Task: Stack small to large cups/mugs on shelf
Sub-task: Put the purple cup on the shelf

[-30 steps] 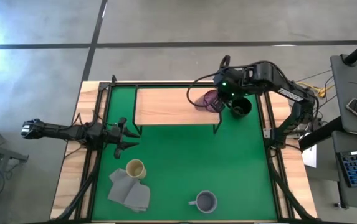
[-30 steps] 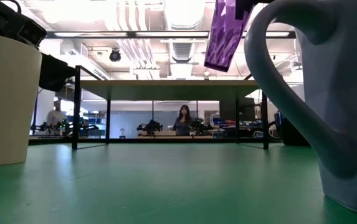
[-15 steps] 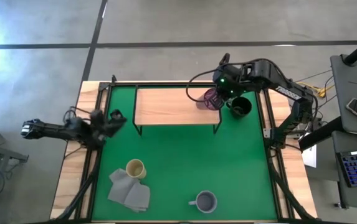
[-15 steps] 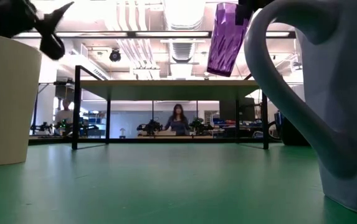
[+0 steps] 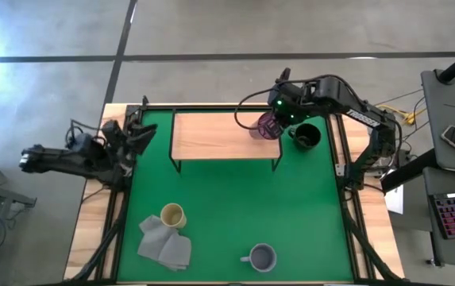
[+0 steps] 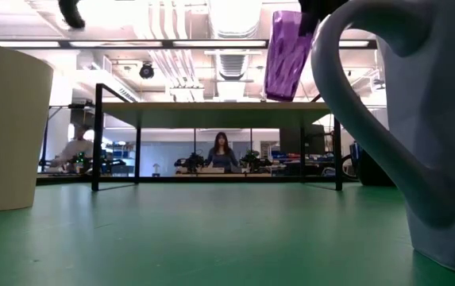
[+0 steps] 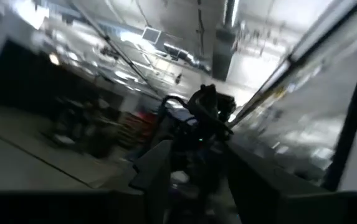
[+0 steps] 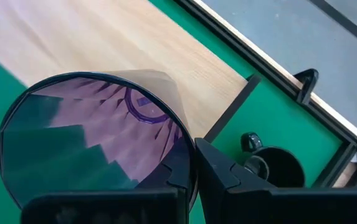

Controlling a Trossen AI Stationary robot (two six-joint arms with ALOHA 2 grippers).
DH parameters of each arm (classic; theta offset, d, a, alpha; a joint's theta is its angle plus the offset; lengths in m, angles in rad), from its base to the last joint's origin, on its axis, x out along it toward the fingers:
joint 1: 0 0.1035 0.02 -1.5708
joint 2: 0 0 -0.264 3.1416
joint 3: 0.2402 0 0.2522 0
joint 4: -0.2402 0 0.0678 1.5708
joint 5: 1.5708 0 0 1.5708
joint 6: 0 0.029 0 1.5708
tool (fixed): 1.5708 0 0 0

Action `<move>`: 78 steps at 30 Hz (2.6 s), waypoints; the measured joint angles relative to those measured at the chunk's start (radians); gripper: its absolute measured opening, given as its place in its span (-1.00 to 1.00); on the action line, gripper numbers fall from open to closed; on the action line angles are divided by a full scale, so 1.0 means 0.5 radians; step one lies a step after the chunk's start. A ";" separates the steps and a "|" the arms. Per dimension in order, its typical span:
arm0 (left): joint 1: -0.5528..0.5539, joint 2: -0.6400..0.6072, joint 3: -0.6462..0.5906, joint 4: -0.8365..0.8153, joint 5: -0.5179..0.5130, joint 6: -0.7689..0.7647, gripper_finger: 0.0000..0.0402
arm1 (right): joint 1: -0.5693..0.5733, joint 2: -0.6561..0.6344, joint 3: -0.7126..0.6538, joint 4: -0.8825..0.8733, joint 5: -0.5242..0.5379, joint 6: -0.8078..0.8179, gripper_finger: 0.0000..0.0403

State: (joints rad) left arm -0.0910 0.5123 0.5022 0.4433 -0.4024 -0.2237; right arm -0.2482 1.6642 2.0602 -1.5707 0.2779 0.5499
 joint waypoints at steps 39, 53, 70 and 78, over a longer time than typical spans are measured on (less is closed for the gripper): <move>0.703 2.204 1.516 -0.710 0.937 0.252 -0.33 | -0.094 -0.053 -0.024 -0.001 -0.303 0.035 -0.91; 0.716 2.376 1.538 -0.684 1.015 0.249 -0.33 | -0.108 -0.051 -0.055 0.021 -0.288 0.034 -0.91; 0.723 2.403 1.534 -0.634 1.026 0.244 -0.33 | -0.173 -0.050 -0.145 0.181 -0.300 -0.080 -0.50; 0.746 2.406 1.514 -0.640 1.025 0.199 -0.33 | -0.172 -0.050 -0.102 0.191 -0.209 -0.129 -0.28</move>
State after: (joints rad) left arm 0.2822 1.7153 1.2590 0.1234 0.1101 -0.1242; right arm -0.3344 1.6390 2.0093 -1.4753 0.1736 0.4854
